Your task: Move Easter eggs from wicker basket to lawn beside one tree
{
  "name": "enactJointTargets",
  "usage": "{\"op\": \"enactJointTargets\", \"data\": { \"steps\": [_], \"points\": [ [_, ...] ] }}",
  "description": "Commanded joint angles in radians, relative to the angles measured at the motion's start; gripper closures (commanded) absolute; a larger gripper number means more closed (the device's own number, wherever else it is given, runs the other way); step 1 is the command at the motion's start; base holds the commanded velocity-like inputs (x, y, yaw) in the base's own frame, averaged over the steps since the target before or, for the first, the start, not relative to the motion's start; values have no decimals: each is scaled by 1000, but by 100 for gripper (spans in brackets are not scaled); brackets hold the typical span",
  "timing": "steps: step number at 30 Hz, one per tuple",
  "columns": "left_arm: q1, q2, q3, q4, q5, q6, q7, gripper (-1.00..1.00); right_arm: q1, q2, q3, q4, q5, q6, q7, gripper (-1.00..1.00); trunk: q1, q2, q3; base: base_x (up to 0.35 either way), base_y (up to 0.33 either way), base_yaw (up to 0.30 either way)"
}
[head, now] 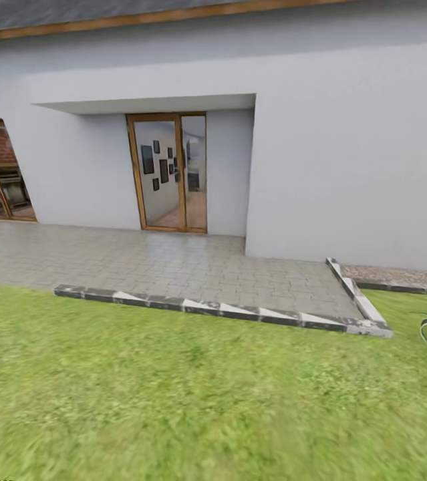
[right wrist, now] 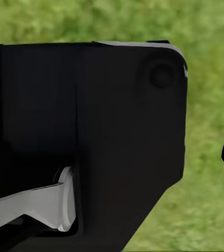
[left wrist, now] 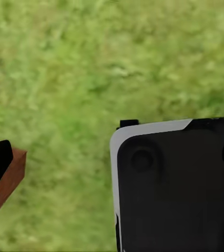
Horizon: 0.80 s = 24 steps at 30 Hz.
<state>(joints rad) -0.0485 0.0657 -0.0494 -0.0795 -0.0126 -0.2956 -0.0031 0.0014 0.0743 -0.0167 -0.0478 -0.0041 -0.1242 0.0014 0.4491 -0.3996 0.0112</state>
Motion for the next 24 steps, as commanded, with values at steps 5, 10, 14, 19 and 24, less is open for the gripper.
{"op": "enactJointTargets", "data": {
  "steps": [5,10,14,19,24],
  "points": [
    [-1,0,-4,1,-1,-4,0,-100,0,3,-2,0,0,-3,0,-100,1,0,0,338,0,282],
    [-1,0,-4,1,-1,-4,0,-100,0,4,-2,0,1,-3,0,-100,1,0,0,338,0,289],
    [-1,0,-4,1,-1,-5,0,-100,0,4,-2,0,0,-3,0,-100,1,0,0,338,0,290],
    [-1,0,-4,1,-1,-5,0,-100,0,4,-2,0,0,-3,0,-100,1,0,0,338,0,291],
    [-1,0,-4,1,-1,-5,0,-100,0,6,-2,0,0,-3,0,-100,1,0,0,338,0,291]
  ]
}}
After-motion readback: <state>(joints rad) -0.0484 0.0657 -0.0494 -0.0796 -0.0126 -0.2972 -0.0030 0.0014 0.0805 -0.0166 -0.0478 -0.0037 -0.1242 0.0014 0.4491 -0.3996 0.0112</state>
